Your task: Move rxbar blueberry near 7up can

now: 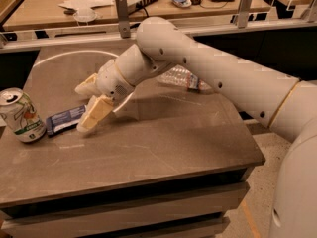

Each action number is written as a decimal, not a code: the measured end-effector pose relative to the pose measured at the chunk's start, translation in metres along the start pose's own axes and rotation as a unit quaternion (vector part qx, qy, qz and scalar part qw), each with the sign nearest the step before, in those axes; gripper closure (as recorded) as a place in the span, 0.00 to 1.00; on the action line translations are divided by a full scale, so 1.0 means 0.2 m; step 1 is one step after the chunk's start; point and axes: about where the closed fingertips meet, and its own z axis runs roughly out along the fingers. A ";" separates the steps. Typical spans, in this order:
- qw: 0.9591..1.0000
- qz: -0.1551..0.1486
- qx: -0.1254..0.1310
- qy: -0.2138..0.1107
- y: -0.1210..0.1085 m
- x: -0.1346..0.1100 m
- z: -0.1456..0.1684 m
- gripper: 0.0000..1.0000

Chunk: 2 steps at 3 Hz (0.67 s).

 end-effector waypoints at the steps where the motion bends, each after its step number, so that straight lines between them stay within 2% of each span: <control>1: 0.999 0.003 0.036 -0.018 -0.05 -0.02 -0.05 0.00; 2: 0.982 -0.020 0.182 -0.050 -0.08 -0.07 -0.39 0.00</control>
Offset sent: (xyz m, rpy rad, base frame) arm 0.0958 -0.1445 0.1364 0.4010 -0.4563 -0.6746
